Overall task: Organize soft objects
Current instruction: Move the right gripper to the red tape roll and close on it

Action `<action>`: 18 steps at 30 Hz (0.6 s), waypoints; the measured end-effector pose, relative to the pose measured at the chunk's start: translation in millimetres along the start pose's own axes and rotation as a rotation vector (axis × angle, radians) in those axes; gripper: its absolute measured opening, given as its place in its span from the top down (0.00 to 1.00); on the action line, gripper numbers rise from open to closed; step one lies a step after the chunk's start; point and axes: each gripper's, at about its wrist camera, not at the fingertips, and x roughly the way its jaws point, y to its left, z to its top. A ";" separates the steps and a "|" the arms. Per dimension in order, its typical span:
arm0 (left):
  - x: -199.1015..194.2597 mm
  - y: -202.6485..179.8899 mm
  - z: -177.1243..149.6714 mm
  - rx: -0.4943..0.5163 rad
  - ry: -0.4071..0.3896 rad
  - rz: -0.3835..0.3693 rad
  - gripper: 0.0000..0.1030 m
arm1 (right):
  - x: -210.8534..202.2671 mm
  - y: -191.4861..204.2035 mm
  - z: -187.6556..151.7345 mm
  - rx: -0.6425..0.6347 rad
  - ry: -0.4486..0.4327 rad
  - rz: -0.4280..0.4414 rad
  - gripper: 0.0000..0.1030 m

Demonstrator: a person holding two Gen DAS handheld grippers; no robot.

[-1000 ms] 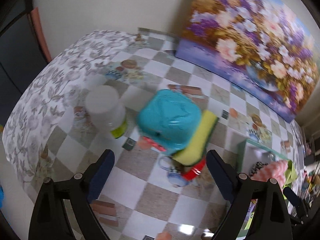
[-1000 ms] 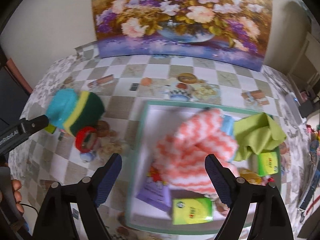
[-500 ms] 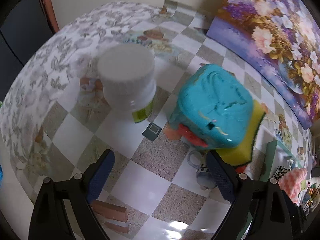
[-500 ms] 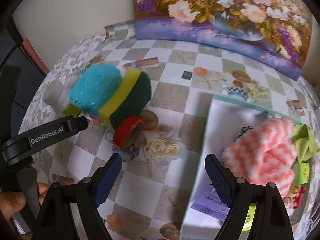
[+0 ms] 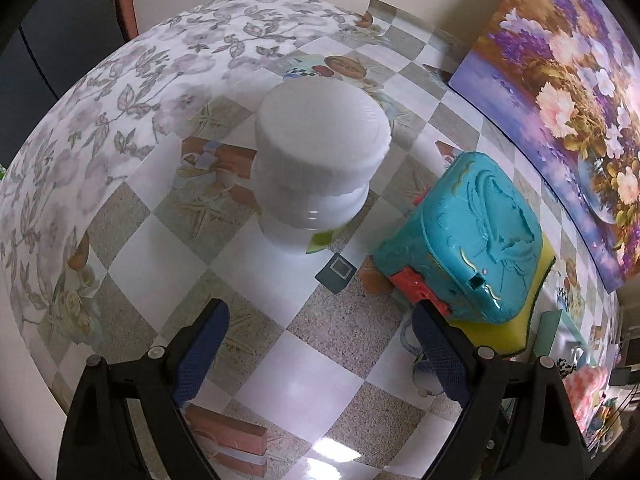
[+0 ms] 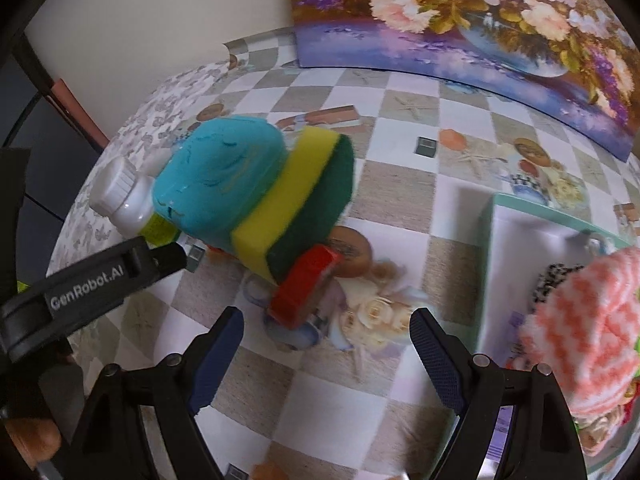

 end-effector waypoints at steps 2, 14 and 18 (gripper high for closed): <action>-1.1 0.8 0.3 -0.006 -0.002 -0.001 0.10 | 4.2 4.5 0.3 -0.014 0.003 -0.002 0.16; -3.8 0.9 0.1 -0.008 -0.011 -0.013 0.10 | 12.9 13.4 0.1 -0.043 -0.003 0.048 0.61; -5.8 -0.7 -0.1 -0.006 -0.012 -0.023 0.10 | 12.7 13.0 -0.4 -0.042 0.001 0.072 0.77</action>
